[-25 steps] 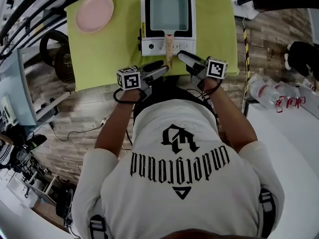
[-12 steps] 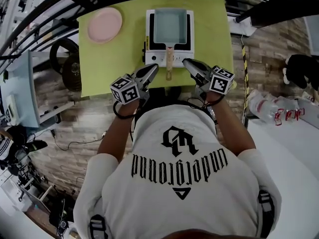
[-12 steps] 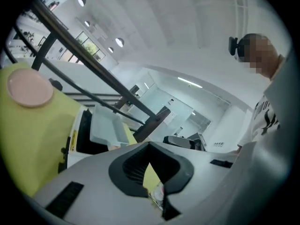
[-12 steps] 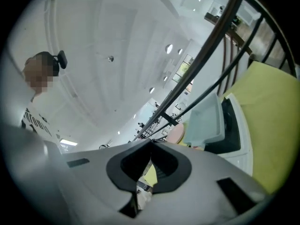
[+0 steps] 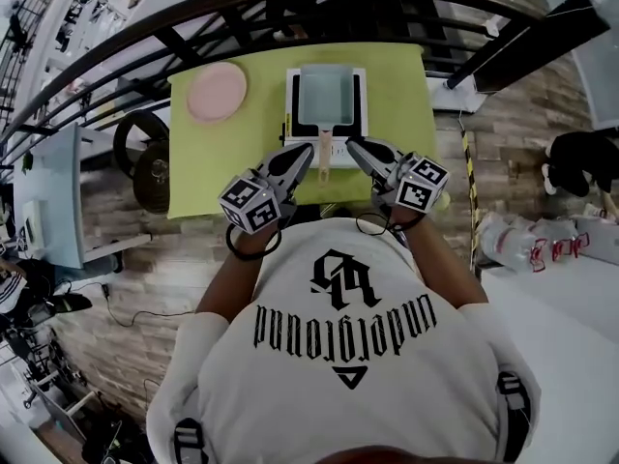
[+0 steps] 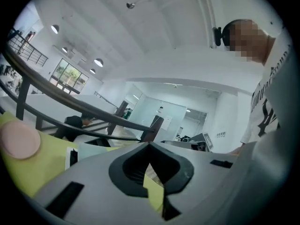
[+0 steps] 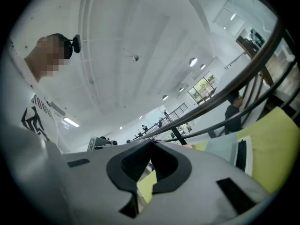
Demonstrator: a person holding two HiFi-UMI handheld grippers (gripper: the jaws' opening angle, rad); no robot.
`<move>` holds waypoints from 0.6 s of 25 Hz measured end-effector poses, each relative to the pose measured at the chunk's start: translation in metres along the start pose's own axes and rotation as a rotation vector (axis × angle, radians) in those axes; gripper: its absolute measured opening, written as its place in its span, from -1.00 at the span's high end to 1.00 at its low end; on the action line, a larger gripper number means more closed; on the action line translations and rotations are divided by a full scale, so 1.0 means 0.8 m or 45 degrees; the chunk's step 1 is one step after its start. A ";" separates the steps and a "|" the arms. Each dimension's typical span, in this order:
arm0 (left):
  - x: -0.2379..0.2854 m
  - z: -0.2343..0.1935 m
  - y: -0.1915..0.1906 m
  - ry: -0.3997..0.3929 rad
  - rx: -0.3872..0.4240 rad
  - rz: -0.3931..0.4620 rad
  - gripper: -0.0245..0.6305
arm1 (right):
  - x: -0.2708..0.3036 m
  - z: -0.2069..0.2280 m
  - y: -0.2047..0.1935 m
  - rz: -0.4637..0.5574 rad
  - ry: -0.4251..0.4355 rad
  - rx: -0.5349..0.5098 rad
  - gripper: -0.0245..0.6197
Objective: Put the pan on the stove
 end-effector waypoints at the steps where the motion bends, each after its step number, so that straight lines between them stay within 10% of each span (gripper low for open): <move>1: -0.001 0.005 0.004 0.006 0.017 0.008 0.92 | 0.001 -0.005 0.006 -0.001 0.006 -0.030 0.93; 15: -0.054 0.019 0.064 0.007 0.207 0.027 0.92 | 0.055 -0.063 0.029 -0.023 -0.047 -0.252 0.93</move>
Point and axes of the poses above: the fingertips, and each gripper's own axes: x forward along the fingers, z to its right, y out of its top, the point moved 8 cm from there along -x, backward along the fingers, and after that the axes turned 12 degrees about -x, right-handed, at the moved point
